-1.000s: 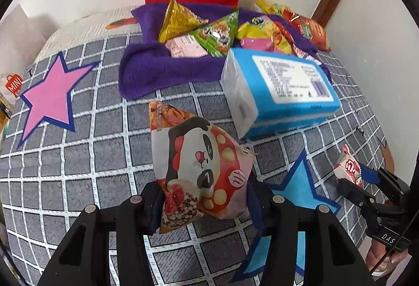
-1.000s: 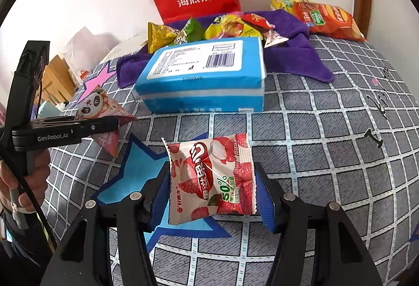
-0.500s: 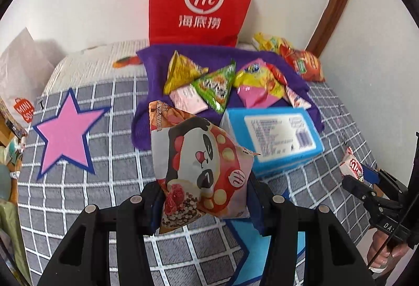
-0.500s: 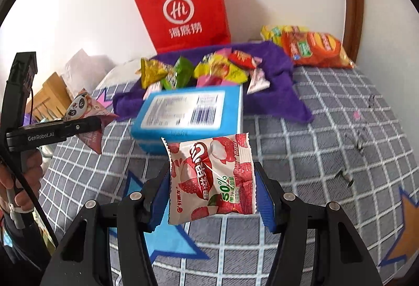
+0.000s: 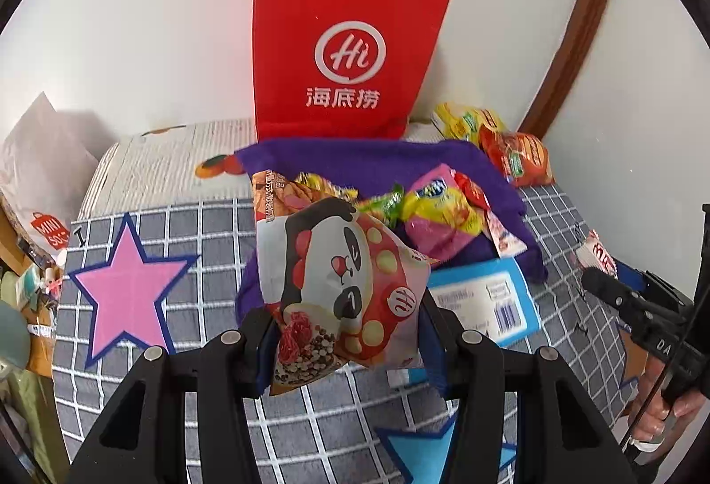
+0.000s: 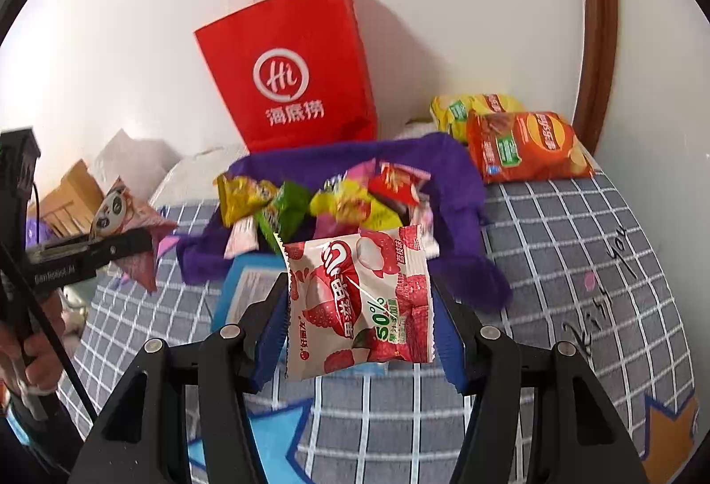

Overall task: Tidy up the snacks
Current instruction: 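Carry the panda packet and lychee packet over the purple towel with both tools, then open the left tool to drop the panda packet while the right drops the lychee packet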

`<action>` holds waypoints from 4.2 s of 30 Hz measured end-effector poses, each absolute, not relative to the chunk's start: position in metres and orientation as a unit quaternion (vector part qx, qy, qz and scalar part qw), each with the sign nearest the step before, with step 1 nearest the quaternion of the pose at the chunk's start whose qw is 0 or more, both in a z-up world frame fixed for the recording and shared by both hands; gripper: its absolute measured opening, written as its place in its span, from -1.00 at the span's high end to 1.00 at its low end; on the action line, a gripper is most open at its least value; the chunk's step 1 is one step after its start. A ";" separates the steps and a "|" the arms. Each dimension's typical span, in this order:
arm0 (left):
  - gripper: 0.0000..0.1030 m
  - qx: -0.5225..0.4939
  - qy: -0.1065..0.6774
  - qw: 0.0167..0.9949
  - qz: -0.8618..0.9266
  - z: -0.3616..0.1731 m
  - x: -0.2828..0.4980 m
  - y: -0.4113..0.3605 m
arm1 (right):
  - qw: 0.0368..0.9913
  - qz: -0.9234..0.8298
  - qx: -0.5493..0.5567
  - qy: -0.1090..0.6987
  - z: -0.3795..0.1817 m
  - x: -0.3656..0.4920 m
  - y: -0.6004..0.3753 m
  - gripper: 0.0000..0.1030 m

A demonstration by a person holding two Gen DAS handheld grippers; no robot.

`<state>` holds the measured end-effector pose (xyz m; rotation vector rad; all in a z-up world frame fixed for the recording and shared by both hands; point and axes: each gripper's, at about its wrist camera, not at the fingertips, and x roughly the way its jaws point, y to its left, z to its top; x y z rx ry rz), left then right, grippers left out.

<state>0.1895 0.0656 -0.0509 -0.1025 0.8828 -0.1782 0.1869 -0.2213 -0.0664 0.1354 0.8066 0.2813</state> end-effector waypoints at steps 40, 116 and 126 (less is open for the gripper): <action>0.04 -0.099 0.422 0.900 -0.053 -0.035 0.307 0.063 | 0.904 0.148 0.064 0.396 -0.047 0.350 -0.192 -0.13; 0.04 -0.090 0.503 0.858 -0.057 -0.103 0.361 0.034 | 0.845 0.146 -0.009 0.515 -0.121 0.380 -0.166 -0.30; -0.03 -0.098 0.521 0.845 -0.066 -0.107 0.363 0.035 | 0.846 0.147 -0.012 0.513 -0.119 0.380 -0.164 -0.31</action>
